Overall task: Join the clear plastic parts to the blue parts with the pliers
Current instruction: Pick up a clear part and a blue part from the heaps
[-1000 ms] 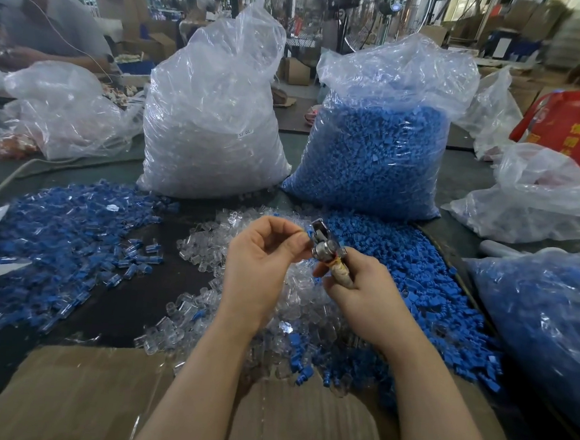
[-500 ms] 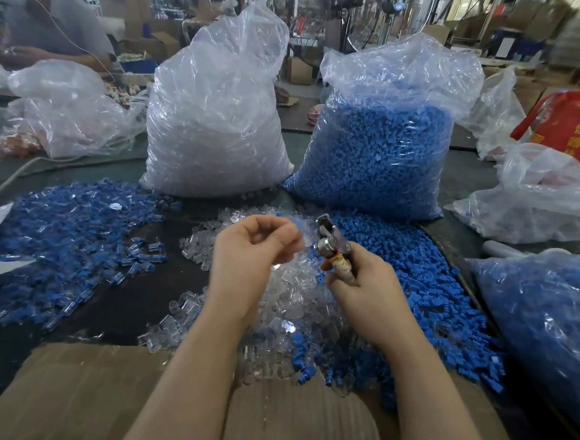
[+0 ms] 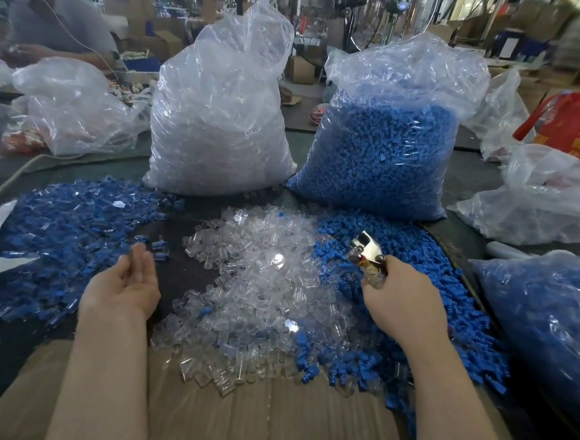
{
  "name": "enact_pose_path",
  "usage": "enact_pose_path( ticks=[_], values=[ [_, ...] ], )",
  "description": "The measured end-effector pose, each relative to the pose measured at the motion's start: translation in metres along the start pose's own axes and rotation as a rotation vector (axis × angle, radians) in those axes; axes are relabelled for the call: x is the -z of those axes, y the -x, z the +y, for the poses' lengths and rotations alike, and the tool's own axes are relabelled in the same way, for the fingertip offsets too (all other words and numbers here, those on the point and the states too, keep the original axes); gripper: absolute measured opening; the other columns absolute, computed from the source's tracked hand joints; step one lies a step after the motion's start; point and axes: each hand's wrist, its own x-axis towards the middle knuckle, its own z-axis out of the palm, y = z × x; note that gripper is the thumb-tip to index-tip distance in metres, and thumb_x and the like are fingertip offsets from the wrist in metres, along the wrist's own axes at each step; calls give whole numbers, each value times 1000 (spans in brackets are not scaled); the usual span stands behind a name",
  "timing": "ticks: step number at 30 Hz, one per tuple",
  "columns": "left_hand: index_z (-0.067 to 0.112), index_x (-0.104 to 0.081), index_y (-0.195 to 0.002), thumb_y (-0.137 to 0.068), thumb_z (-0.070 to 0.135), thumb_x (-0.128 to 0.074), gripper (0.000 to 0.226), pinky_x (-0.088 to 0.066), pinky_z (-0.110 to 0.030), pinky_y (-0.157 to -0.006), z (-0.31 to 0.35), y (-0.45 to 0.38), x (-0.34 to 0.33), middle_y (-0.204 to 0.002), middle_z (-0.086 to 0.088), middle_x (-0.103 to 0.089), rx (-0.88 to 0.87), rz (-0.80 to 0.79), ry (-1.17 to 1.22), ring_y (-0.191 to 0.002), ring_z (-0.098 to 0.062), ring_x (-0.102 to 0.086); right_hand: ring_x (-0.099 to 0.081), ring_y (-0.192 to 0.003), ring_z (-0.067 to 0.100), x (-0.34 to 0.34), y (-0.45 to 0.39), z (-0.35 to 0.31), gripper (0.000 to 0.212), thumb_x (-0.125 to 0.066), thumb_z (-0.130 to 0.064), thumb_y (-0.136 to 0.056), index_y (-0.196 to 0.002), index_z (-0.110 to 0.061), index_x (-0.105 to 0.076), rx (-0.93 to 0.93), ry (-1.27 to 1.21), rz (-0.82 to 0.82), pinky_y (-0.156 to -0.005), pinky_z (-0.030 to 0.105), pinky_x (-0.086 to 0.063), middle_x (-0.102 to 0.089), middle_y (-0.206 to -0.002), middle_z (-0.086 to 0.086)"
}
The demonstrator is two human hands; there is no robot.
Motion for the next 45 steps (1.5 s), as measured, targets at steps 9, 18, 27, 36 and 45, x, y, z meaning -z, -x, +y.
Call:
enact_pose_path(
  ticks=[9, 18, 27, 36, 45],
  values=[
    [5, -56, -127, -100, 8, -53, 27, -57, -18, -68, 1, -4, 1, -97, -3, -69, -155, -115, -102, -83, -8, -69, -49, -58, 16, -1, 3, -3, 24, -54, -30, -90, -71, -22, -43, -10, 61, -5, -48, 29, -29, -54, -66, -2],
    [21, -50, -141, -97, 9, -54, 46, -55, -44, -86, -41, -3, 6, -135, -5, -57, -702, -396, -2089, -104, -27, -64, -49, -61, 18, -3, 3, -6, 13, -53, -29, -91, -82, -22, -47, 4, 119, -46, -49, 30, -29, -52, -71, -2],
    [18, -67, -105, -92, 13, -61, 15, -43, -29, -68, -48, 2, 2, -113, -5, -61, -776, -408, -2102, -86, -17, -59, -48, -70, 23, -8, 7, -10, 24, -56, -29, -88, -73, -24, -38, 41, 151, -103, -59, 32, -33, -40, -75, -6],
    [21, -69, -104, -91, 9, -62, 19, -41, -22, -62, -49, 4, 4, -99, 5, -67, -720, -431, -1999, -80, -6, -58, -46, -72, 22, -8, 9, -16, 19, -58, -31, -89, -85, -21, -42, 5, 186, -119, -63, 33, -36, -35, -76, -5],
    [28, -67, -83, -85, 19, -74, 12, -53, -35, -78, -50, 18, -2, -87, 8, -68, -697, -456, -1880, -83, -11, -63, -45, -69, 21, -7, 10, -15, 16, -58, -29, -88, -84, -20, -45, 2, 171, -103, -59, 32, -34, -43, -79, -3]
  ],
)
